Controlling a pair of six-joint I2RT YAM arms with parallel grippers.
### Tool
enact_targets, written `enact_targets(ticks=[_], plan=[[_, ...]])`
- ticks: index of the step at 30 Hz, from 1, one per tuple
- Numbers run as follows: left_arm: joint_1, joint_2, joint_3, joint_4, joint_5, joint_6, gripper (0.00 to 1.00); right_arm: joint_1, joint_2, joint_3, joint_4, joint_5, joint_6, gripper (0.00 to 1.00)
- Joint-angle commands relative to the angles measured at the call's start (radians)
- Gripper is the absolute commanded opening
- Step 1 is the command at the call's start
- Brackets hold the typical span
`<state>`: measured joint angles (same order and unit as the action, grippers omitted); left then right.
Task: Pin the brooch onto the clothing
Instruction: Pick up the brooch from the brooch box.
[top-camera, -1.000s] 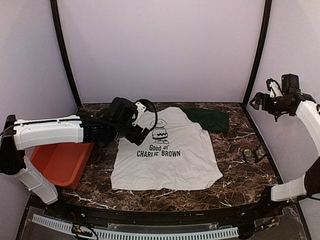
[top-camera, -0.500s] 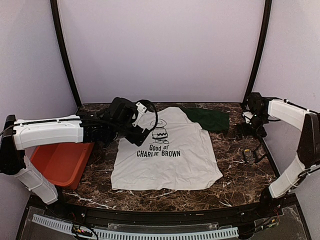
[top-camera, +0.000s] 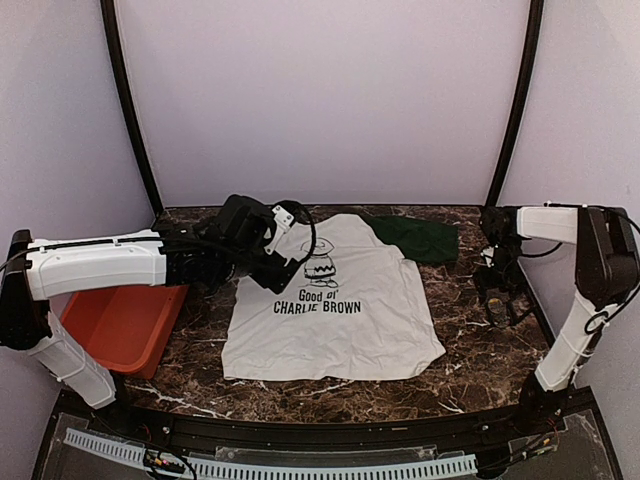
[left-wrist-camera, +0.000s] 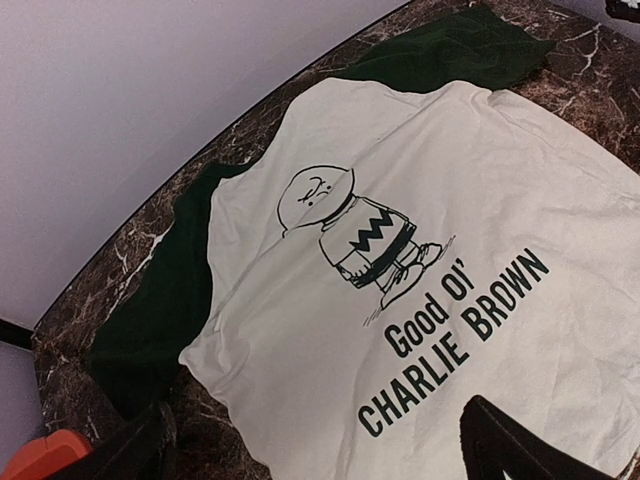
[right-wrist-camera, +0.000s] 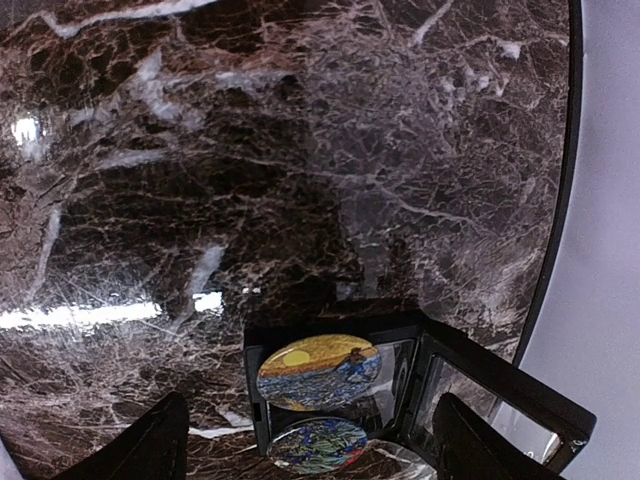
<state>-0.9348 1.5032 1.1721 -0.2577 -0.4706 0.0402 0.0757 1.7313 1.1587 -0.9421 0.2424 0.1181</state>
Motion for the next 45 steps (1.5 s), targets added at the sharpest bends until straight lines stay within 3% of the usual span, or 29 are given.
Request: enact_targets(ticks=[1, 45], plan=[[-0.002, -0.046, 0.006, -0.014, 0.008, -0.011, 0.99, -0.001, 0.016, -0.004, 0.006, 0.015, 0.027, 0.81], [-0.003, -0.027, 0.004, -0.013, 0.021, -0.017, 0.99, -0.065, 0.036, -0.128, 0.185, -0.099, 0.06, 0.56]])
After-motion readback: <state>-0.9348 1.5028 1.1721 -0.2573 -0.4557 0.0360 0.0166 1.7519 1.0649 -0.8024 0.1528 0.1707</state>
